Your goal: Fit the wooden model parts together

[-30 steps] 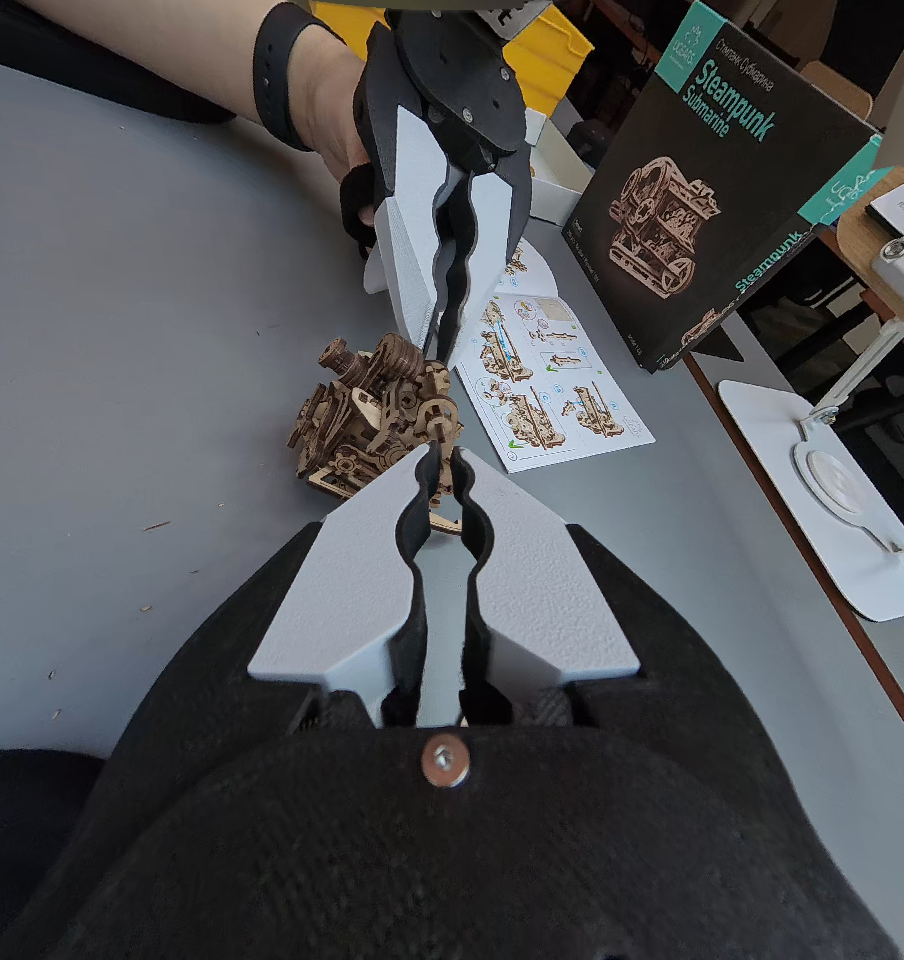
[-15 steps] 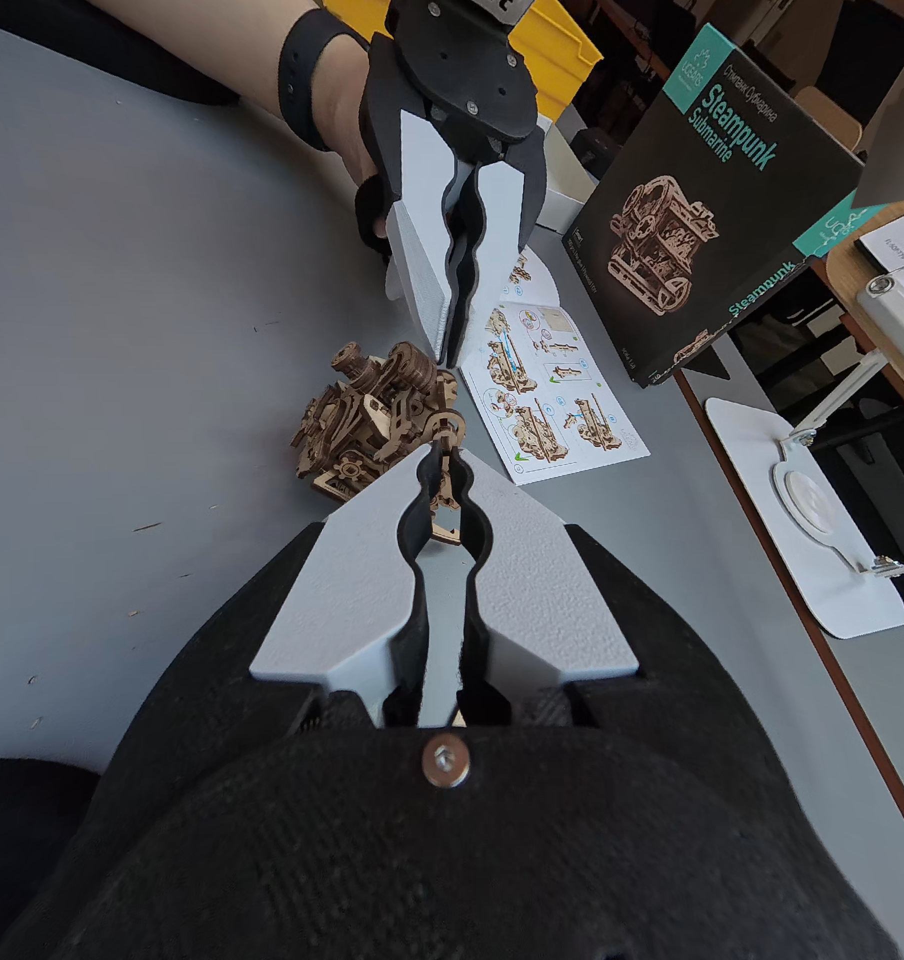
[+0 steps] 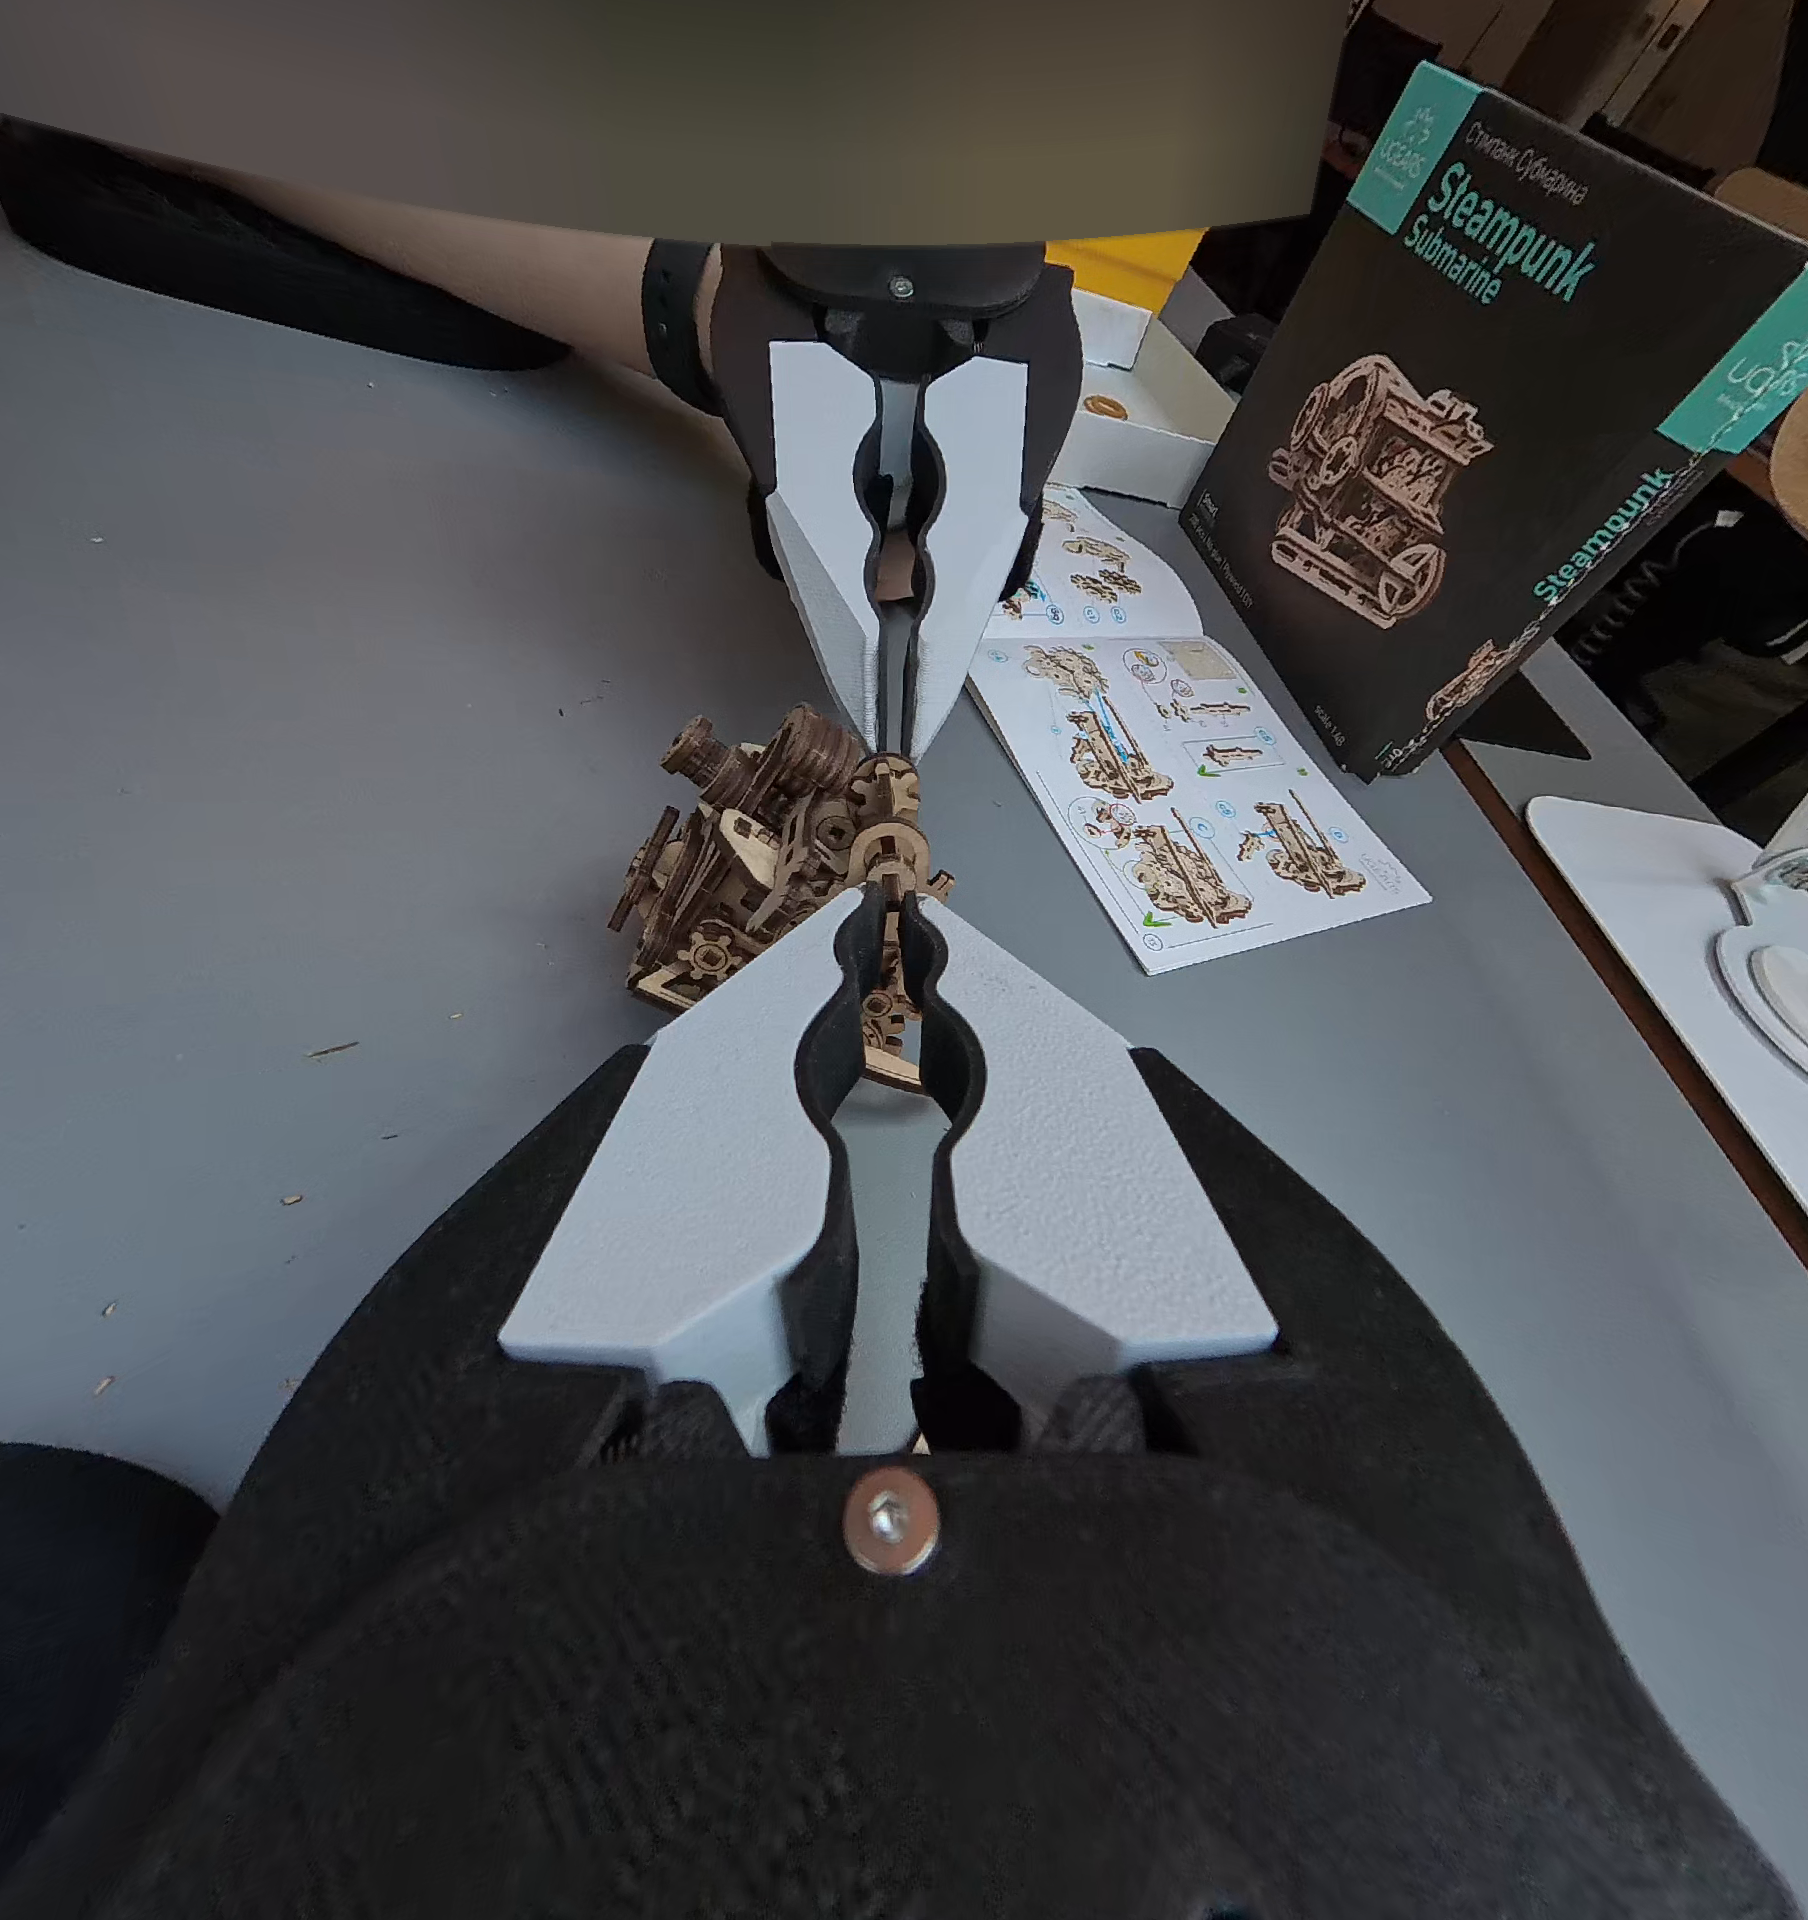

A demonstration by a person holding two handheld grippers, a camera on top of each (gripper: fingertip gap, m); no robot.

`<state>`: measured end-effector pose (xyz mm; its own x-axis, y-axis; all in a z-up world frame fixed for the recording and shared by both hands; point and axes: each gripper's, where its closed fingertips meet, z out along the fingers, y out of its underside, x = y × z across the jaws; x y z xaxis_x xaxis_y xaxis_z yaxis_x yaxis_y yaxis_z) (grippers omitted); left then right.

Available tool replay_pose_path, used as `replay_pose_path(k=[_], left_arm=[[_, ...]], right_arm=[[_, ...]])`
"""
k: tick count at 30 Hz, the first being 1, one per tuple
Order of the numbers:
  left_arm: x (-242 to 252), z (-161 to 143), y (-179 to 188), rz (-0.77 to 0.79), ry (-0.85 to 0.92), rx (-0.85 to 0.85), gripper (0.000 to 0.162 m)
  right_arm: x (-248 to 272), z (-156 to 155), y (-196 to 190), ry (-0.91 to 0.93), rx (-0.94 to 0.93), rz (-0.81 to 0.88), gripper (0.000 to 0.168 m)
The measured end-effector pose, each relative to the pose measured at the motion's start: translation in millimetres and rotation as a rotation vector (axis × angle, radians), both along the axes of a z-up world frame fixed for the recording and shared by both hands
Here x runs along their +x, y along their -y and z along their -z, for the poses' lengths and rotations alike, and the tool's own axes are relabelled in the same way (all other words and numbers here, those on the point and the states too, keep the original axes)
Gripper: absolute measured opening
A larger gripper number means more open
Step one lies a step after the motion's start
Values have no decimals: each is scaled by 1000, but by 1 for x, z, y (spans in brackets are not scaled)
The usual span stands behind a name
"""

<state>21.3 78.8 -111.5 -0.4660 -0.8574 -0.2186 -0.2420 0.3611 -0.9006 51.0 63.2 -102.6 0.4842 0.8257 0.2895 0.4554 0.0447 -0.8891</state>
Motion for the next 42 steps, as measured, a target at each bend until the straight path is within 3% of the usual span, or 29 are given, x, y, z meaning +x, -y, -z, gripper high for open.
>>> replay_pose_path(k=[7,13,17,24,32,42], left_arm=[[1,2,-2,-6,-29,-20,8],[3,10,1,22,-112,-59,1],[2,6,4,34,-157,-181,1],[-4,3,17,41,-324,-534,1],[-8,0,19,46,-390,-704,1],[-9,-11,17,70,-305,-731,6]], right_arm=[[0,1,-1,-30,-60,8,0],[-1,1,-2,-102,-207,24,0],[-1,1,2,-114,-292,20,1],[-6,-1,11,-39,-214,29,2],[-14,-1,14,-118,-277,25,4],[-15,0,15,-296,-529,36,0]])
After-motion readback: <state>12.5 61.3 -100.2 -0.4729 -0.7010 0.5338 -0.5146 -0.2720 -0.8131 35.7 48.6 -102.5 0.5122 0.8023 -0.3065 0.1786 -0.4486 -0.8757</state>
